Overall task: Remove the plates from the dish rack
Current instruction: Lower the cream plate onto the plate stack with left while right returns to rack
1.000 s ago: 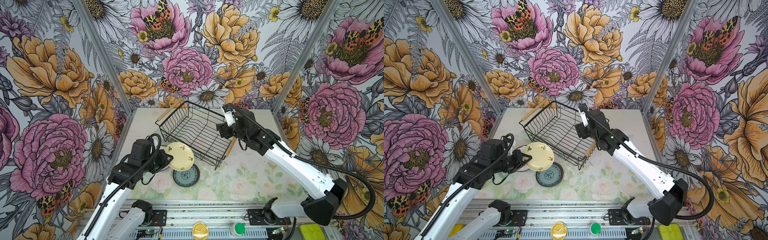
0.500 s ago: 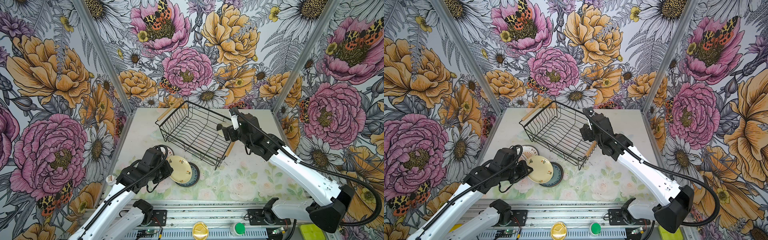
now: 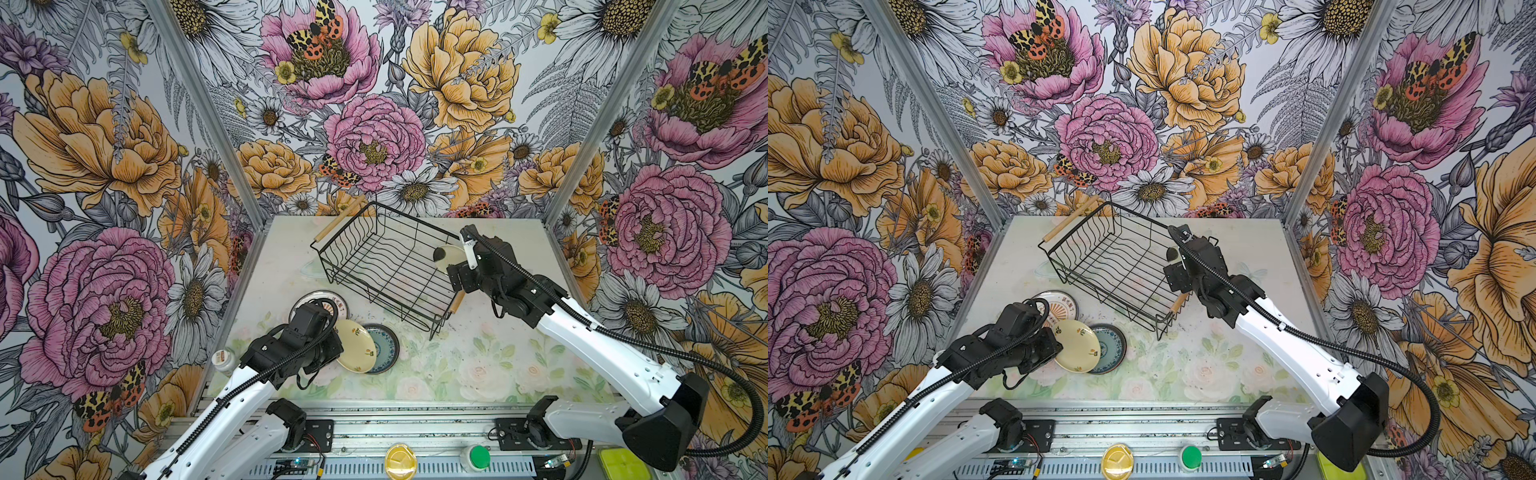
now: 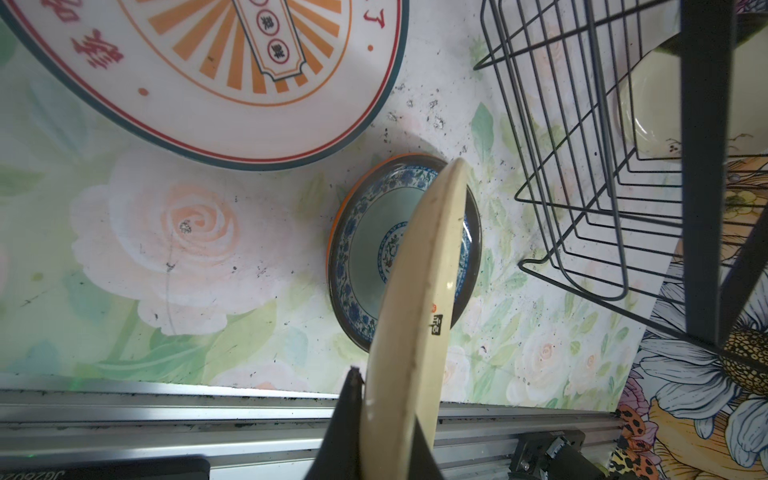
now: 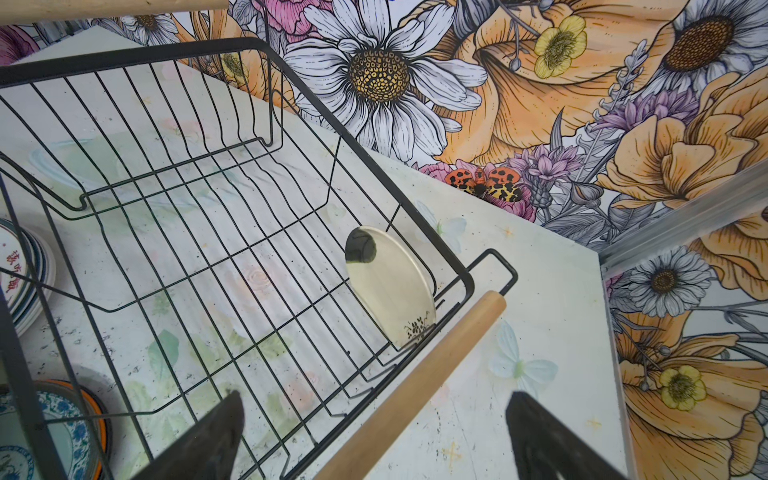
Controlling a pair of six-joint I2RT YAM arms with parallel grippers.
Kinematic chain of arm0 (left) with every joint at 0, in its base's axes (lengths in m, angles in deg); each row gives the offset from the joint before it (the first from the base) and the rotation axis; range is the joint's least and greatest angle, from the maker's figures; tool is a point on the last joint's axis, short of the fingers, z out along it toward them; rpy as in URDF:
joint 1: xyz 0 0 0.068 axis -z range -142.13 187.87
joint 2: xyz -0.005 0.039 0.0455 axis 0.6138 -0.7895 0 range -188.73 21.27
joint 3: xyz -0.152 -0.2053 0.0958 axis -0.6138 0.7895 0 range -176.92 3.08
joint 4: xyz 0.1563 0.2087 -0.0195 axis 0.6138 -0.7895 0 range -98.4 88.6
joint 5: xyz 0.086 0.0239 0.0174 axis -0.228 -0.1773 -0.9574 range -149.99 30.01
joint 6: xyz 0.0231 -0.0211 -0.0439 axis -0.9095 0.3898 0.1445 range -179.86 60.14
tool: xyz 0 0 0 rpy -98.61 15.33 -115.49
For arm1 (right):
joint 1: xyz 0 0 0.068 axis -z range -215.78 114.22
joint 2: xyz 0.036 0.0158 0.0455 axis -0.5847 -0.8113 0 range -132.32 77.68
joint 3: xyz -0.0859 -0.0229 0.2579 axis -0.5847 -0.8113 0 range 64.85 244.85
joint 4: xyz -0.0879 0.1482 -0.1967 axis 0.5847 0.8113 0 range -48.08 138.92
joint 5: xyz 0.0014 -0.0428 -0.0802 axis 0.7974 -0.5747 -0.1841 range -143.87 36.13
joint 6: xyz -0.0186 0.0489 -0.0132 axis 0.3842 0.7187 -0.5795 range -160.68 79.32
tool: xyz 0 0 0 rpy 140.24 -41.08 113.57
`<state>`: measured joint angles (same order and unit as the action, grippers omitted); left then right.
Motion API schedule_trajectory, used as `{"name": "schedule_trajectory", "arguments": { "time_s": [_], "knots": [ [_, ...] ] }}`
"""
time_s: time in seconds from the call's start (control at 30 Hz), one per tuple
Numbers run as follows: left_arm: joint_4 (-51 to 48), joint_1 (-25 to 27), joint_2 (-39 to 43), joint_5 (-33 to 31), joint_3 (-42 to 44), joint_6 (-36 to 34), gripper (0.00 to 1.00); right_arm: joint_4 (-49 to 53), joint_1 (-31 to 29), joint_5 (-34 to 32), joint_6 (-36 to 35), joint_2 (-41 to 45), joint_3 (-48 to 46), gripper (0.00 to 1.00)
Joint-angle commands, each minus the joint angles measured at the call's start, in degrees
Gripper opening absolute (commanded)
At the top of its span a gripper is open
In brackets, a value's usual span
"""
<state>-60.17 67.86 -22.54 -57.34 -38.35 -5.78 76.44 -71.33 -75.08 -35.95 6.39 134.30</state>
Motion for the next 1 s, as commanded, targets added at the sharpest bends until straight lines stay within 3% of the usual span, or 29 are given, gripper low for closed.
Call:
{"name": "schedule_trajectory", "arguments": {
  "time_s": [0.0, 0.97],
  "knots": [
    [0.75, 0.49, -0.10, -2.34, 0.61, 0.86, 0.04, 0.11, 0.48, 0.88, 1.51, 1.00, -0.52, 0.99],
    [10.19, 0.87, -1.25, -0.25, 8.23, 3.89, 0.15, 0.72, 1.19, 6.13, 2.29, -1.14, -1.26, 0.99]
  ]
}}
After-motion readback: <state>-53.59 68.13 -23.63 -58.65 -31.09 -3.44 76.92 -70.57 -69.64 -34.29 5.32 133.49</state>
